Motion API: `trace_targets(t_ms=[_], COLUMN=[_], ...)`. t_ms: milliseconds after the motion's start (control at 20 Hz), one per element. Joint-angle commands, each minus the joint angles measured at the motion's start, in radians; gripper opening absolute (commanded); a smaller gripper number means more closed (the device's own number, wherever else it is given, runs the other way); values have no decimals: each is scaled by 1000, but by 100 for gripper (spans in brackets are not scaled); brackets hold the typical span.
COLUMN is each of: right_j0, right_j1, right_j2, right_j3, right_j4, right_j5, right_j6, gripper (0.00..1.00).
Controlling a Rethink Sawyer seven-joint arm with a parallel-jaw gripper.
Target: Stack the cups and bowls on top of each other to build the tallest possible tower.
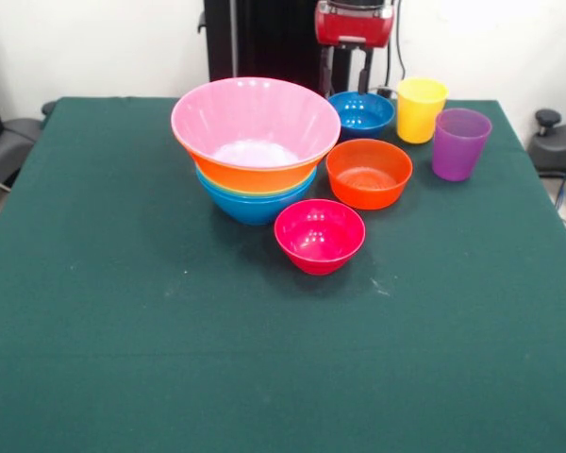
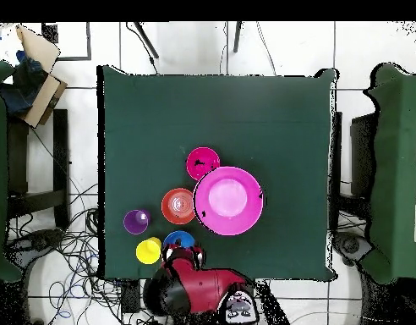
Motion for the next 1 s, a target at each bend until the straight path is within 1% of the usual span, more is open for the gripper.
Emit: trace_targets(t_ms=[50, 350, 800, 1000], right_j0=[17, 20, 7, 25], right_j1=[112, 142, 156, 190], right_j2=[17, 5, -7, -14], right_j3=[17, 21, 9, -3], right_j4=[-4, -4, -14, 0], right_j5=[-61, -96, -99, -125], right_j6=[161, 162, 145, 156], gripper=[100, 100, 100, 100])
